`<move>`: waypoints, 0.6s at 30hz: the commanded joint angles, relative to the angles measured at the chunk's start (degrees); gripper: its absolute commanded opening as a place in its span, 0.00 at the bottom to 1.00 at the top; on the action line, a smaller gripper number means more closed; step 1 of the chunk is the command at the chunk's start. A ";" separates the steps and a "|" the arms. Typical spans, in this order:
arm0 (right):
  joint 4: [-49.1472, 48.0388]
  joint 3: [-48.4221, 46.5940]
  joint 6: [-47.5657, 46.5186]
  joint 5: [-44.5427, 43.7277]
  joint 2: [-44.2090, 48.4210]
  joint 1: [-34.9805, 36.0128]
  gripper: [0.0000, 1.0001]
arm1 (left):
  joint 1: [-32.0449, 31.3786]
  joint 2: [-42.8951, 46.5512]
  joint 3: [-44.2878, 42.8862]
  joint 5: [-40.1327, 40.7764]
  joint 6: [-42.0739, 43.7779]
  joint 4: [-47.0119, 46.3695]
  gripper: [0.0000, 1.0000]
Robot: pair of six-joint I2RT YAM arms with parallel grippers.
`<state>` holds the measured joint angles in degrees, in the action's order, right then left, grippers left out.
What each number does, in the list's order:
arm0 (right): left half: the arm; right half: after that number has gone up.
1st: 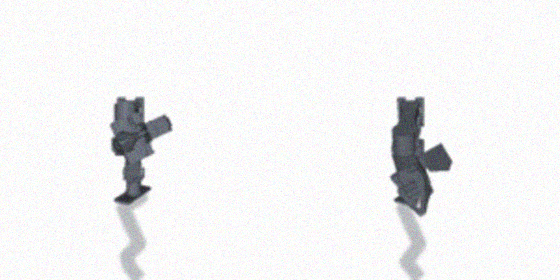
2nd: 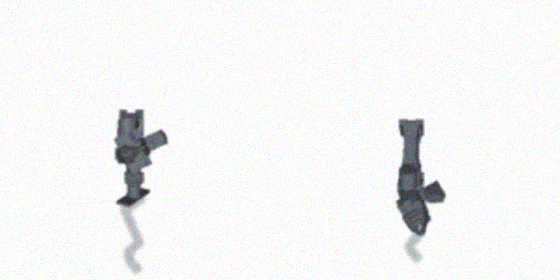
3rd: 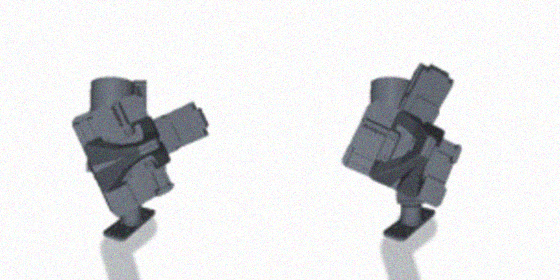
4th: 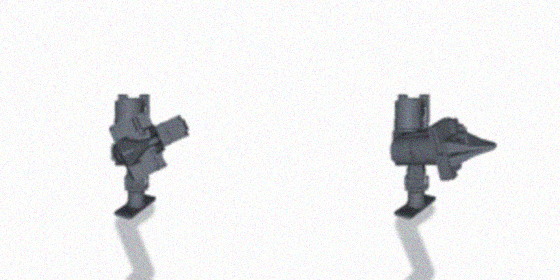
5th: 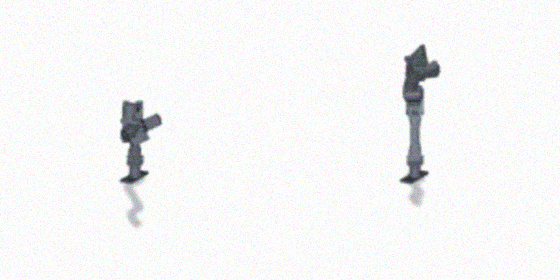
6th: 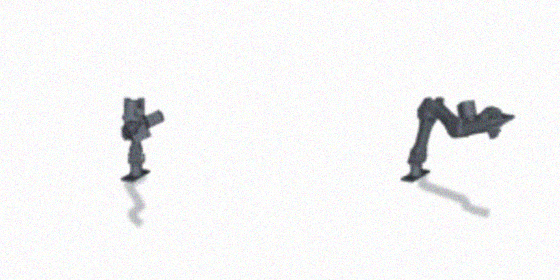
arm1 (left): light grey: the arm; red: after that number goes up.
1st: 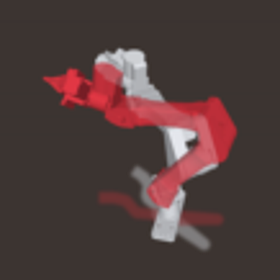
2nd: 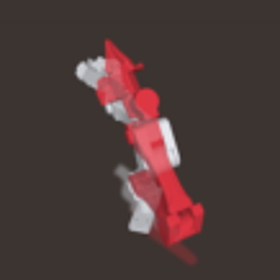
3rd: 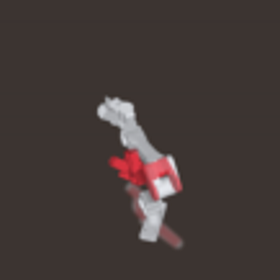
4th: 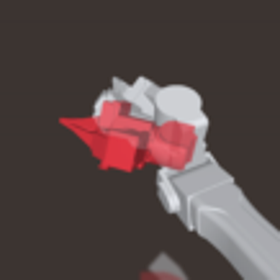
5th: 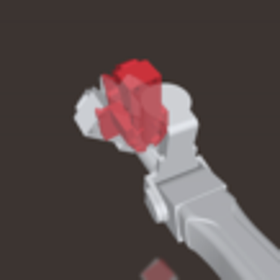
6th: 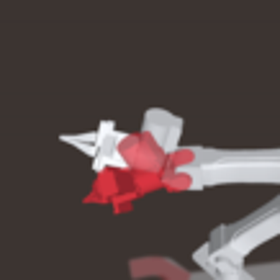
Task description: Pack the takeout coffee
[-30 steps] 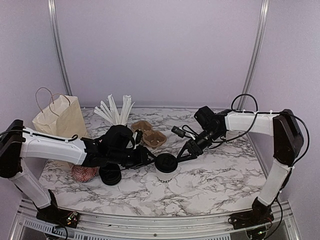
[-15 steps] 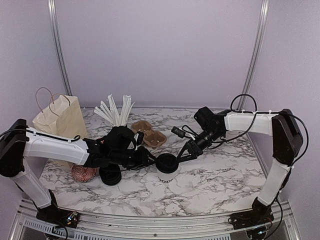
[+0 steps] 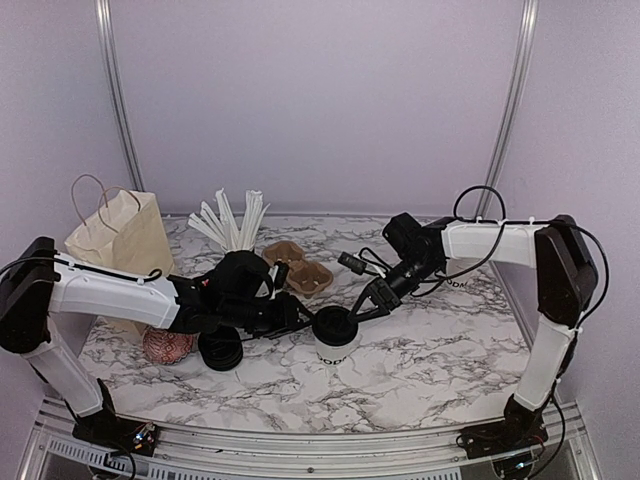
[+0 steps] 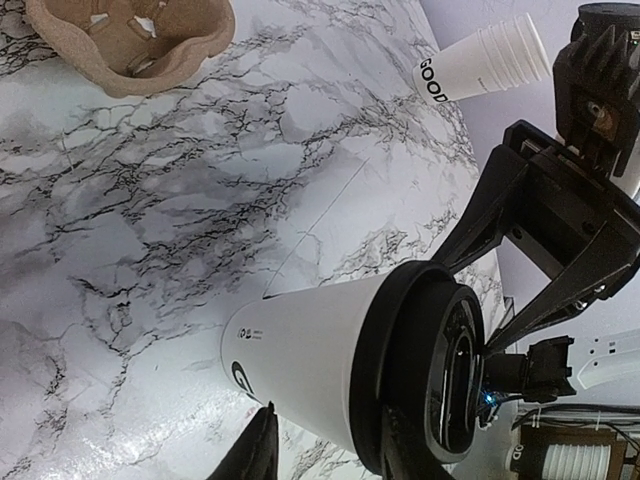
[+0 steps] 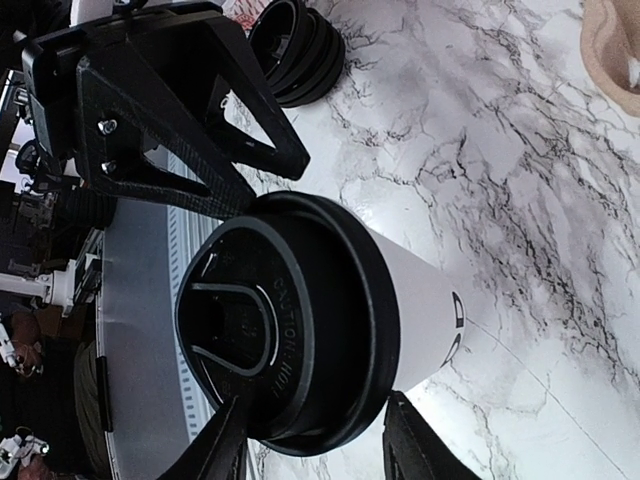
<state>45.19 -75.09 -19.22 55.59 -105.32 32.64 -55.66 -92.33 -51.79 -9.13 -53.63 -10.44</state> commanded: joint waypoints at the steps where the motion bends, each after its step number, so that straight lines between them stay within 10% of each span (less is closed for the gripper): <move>1: 0.01 -2.04 0.56 -3.02 1.76 0.32 0.48 | -0.06 1.88 -1.91 1.65 2.99 0.01 0.37; 13: 1.58 -3.22 -10.92 -13.16 11.59 1.85 0.79 | 0.02 7.48 -2.54 10.64 11.07 4.27 0.42; 18: -2.44 0.04 -20.17 -30.08 16.05 11.38 0.90 | 0.44 8.94 -1.25 13.69 11.27 3.30 0.43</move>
<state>45.50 -76.23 -30.46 38.46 -92.36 37.08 -55.66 -85.56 -53.17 0.56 -44.34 -8.29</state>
